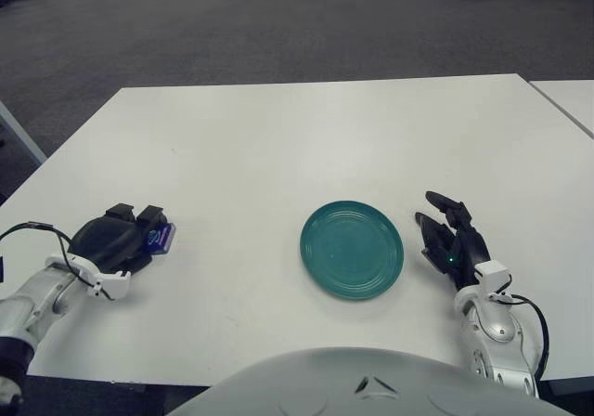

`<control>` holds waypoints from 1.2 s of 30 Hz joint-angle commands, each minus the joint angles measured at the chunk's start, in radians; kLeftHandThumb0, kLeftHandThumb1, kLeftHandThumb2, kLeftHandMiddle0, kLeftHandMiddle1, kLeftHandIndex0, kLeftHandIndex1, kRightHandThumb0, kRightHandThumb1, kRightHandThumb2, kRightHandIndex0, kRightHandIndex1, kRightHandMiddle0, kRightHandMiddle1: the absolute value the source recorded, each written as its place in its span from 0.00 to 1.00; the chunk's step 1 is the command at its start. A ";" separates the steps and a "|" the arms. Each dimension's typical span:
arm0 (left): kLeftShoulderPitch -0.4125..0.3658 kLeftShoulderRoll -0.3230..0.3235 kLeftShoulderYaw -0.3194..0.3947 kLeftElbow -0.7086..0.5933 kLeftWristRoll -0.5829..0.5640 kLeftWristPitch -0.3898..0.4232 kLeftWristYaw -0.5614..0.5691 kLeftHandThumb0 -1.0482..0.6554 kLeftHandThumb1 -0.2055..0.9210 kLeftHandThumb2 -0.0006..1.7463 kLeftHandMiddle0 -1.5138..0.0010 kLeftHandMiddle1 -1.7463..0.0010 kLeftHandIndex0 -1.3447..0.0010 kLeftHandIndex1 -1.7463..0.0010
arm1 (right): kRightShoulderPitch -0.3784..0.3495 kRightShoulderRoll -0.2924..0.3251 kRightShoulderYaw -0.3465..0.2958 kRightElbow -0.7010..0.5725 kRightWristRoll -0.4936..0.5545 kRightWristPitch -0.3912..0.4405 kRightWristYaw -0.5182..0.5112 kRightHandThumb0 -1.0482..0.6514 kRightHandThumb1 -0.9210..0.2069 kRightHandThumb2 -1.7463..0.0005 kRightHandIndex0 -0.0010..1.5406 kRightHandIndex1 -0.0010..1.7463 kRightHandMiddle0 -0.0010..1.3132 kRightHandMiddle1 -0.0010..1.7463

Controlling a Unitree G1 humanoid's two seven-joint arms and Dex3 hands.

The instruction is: Put the gum into the plate.

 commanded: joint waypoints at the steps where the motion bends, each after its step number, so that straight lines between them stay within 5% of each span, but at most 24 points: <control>1: 0.076 -0.062 -0.268 0.244 0.158 0.024 -0.119 0.61 0.44 0.72 0.50 0.17 0.68 0.00 | 0.060 -0.035 -0.033 0.021 0.001 0.064 0.003 0.19 0.00 0.64 0.19 0.16 0.00 0.44; 24: 0.045 -0.026 -0.373 0.274 0.001 -0.007 -0.013 0.61 0.34 0.79 0.44 0.18 0.62 0.00 | 0.054 -0.031 -0.045 0.030 -0.002 0.061 0.009 0.20 0.00 0.64 0.20 0.17 0.00 0.44; 36: 0.131 0.129 -0.289 -0.012 -0.197 -0.055 -0.029 0.61 0.30 0.83 0.44 0.15 0.61 0.00 | 0.056 -0.030 -0.046 0.031 0.000 0.058 0.012 0.20 0.00 0.64 0.20 0.17 0.00 0.44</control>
